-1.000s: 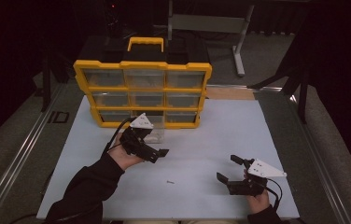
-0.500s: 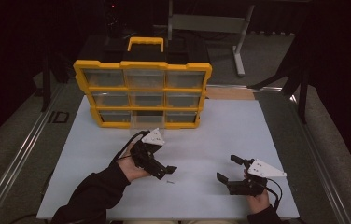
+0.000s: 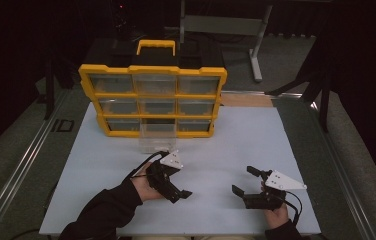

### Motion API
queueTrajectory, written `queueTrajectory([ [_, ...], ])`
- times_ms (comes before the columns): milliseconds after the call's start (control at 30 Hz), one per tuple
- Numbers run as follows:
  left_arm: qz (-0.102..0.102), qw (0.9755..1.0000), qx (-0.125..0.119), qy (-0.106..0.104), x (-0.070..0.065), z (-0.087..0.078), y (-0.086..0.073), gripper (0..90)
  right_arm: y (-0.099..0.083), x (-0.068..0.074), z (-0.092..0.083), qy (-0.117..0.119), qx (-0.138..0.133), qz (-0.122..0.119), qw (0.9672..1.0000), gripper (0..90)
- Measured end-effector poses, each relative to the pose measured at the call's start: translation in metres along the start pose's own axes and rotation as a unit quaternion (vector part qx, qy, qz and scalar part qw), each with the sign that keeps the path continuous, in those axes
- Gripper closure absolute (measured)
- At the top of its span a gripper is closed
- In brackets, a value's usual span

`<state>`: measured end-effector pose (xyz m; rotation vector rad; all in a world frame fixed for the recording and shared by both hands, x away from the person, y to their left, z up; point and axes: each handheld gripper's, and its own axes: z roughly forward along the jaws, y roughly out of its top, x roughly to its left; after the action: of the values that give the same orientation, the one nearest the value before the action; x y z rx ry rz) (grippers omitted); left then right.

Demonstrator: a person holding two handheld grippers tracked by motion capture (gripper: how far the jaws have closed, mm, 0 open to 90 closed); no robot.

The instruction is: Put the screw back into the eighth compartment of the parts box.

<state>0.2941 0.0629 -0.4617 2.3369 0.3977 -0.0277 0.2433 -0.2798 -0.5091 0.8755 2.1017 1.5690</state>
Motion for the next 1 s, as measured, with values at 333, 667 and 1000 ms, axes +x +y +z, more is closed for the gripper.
queueTrajectory([
  [333, 0.032, 0.999, 0.031, -0.005, 0.0, 0.012, -0.01, 44.0, 0.0, 0.0, 0.0, 0.0, 0.0, 0.001, 1.0, 10.8],
  [667, 0.037, 0.9969, 0.069, -0.006, 0.004, 0.03, -0.017, 58.3, 0.0, 0.0, 0.0, 0.0, 0.0, 0.001, 1.0, 10.8],
  [1000, 0.036, 0.9957, 0.086, -0.004, 0.007, 0.042, -0.023, 68.7, 0.0, 0.0, -0.001, 0.0, 0.0, 0.001, 1.0, 10.9],
])
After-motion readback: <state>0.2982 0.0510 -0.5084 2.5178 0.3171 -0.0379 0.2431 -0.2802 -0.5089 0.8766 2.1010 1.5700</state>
